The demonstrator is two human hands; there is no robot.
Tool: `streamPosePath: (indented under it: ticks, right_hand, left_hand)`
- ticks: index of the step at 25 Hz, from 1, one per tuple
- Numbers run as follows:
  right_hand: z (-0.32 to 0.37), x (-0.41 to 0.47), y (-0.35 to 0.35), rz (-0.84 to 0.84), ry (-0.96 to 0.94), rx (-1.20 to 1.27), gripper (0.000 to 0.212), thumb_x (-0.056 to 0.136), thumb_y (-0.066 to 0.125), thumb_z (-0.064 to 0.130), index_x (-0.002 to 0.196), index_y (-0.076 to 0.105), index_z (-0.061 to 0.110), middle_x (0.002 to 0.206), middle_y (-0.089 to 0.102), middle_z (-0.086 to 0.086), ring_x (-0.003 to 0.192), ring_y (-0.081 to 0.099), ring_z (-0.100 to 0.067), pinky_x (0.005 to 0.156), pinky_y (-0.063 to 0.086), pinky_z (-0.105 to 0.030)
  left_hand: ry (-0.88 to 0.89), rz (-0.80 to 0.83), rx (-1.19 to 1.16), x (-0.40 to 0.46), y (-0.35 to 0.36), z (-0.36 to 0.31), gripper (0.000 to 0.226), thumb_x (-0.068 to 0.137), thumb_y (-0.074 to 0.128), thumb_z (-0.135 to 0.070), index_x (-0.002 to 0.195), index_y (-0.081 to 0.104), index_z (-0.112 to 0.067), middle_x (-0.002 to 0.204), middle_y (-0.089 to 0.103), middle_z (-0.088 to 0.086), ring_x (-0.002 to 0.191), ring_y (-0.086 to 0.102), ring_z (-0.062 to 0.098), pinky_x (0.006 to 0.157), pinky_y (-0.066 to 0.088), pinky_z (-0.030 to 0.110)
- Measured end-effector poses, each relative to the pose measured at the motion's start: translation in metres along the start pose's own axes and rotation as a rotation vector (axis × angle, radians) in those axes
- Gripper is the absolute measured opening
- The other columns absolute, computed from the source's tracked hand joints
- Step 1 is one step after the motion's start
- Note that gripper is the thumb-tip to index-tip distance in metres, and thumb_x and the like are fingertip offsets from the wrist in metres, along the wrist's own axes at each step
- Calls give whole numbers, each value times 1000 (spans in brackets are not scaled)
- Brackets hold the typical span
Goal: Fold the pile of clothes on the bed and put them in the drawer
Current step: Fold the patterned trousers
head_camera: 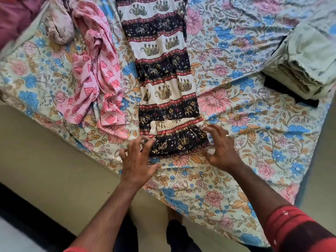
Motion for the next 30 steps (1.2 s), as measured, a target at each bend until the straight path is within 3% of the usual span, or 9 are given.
streamPosePath:
  ticks: [5,12,16,18,21,23,26,28,30]
  right_hand:
    - [-4,8,11,83,-169,-283,81,99,63,40,158,9,52,170,-14,7,154,17,-25,117,24,-53]
    - [-2,8,-2,126,-293,-198,47,98,63,33,142,52,44,168,6,10,155,4,-14,123,19,-56]
    - [-3,-16,-14,164,-405,-108,31,94,48,43,119,66,41,167,24,13,158,2,-9,124,12,-52]
    - [9,-13,-31,147,-359,84,22,94,51,45,108,68,44,162,36,14,156,15,-4,123,13,-45]
    - [35,30,-68,181,-82,679,15,94,67,37,97,72,50,122,72,9,107,66,3,96,50,-33]
    - [49,79,-86,145,30,874,7,93,68,32,93,74,29,86,74,0,76,73,-16,67,59,-36]
    - [52,146,-86,128,178,939,58,88,69,48,129,59,8,111,72,0,98,70,-21,85,58,-42]
    - [43,167,-70,193,293,836,104,77,71,75,150,42,7,146,55,-9,129,55,-25,110,43,-51]
    - [36,171,-56,201,333,733,110,74,69,80,149,45,4,151,51,-18,133,52,-29,114,40,-50]
  left_hand:
    - [132,118,89,7,16,-1,75,76,79,-58,141,52,-35,151,49,1,133,49,24,98,40,54]
    - [157,83,48,18,-9,-9,36,74,89,-27,108,76,-31,125,72,-5,117,63,22,92,33,47]
    - [160,365,-220,7,-21,-16,24,95,67,-31,118,70,-38,120,54,-25,116,36,-7,99,13,33]
    - [108,447,-364,19,-37,-13,26,95,67,-29,116,68,-44,126,46,-25,122,29,-3,106,8,33]
    - [-91,524,-851,72,-78,3,15,85,77,-26,99,76,-22,124,64,-4,116,54,10,110,32,44]
    - [-211,561,-1188,121,-97,12,42,81,75,-31,99,67,5,98,70,11,92,67,23,88,53,42]
    - [-595,392,-1521,175,-98,23,38,85,67,-41,104,67,-8,98,73,16,92,67,35,75,59,42]
    - [-802,290,-1589,185,-75,32,64,80,68,-64,125,67,-18,133,65,21,120,61,39,95,52,56]
    - [-879,231,-1525,178,-56,35,93,77,68,-72,152,43,-22,164,27,19,148,30,40,118,23,66]
Point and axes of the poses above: each hand's wrist, its own x-axis towards the middle knuckle, its own y-axis out of the palm, z = x × y, the point moved 5 cm from there along x, towards the middle knuckle
